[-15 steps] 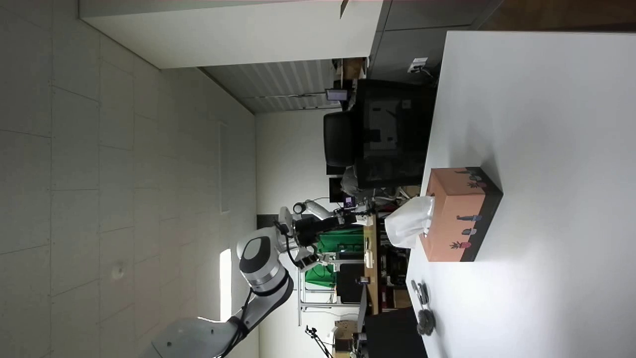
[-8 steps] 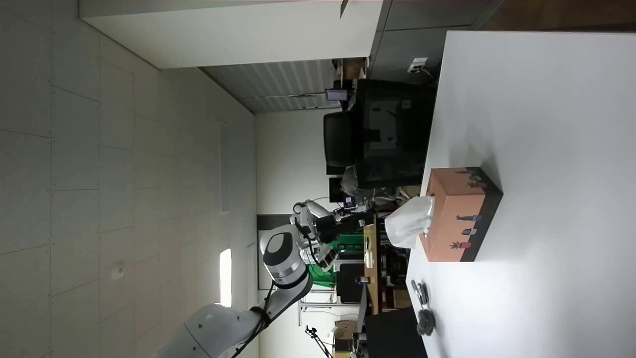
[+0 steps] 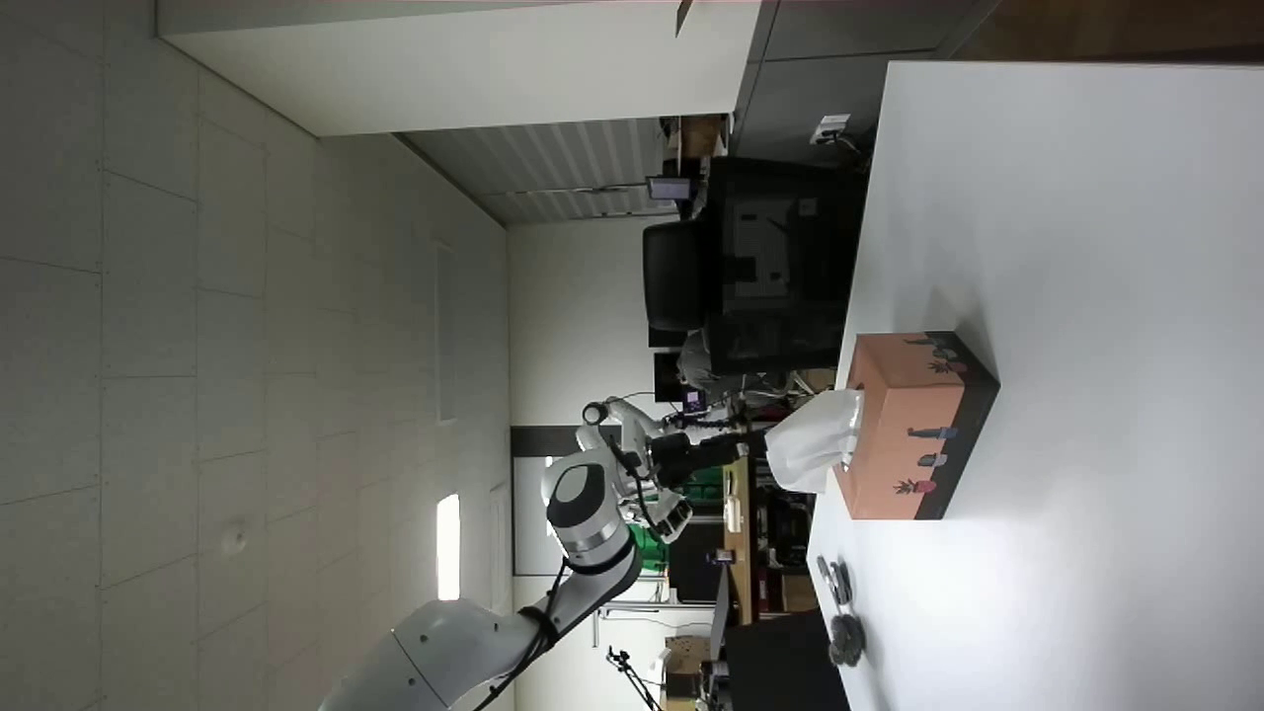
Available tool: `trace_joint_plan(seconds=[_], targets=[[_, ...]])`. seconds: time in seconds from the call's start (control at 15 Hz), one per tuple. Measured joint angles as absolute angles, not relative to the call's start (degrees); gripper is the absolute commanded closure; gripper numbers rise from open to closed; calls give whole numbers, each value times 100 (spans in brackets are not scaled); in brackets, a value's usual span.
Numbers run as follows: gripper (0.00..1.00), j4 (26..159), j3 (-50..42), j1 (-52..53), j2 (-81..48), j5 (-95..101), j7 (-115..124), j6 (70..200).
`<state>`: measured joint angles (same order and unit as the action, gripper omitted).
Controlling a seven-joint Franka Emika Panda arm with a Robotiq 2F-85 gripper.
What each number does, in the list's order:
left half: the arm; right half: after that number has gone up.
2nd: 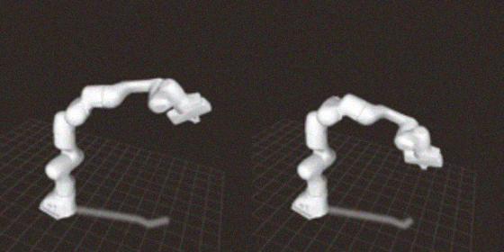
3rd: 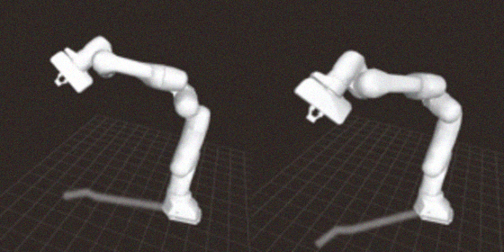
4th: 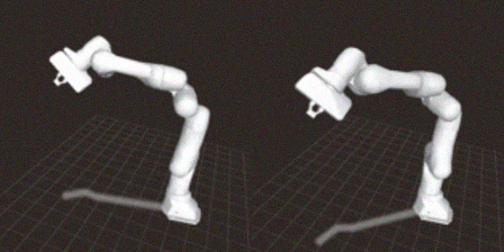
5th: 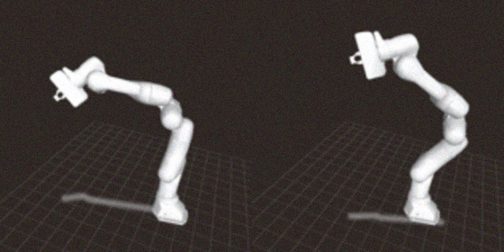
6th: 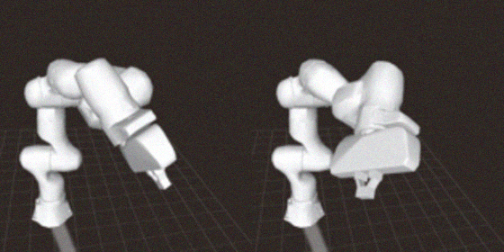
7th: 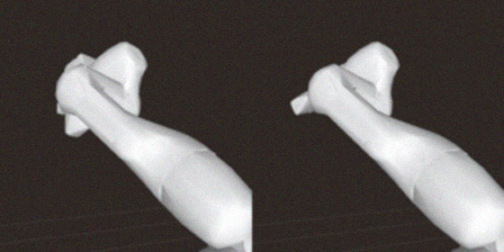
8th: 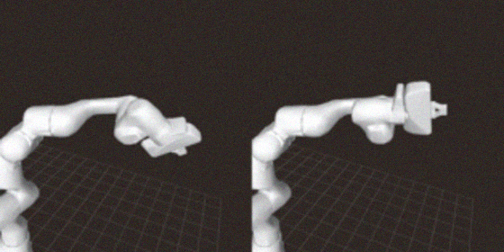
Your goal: Put a tissue on the table
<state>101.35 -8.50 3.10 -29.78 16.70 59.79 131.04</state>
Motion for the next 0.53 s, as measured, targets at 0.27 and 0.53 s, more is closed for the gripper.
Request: trace_joint_plan(seconds=[0.27, 0.53], targets=[[25, 10132, -850, 323, -3114, 1654, 5937, 13098], [47, 10132, -850, 352, -3187, 1655, 5839, 13101]])
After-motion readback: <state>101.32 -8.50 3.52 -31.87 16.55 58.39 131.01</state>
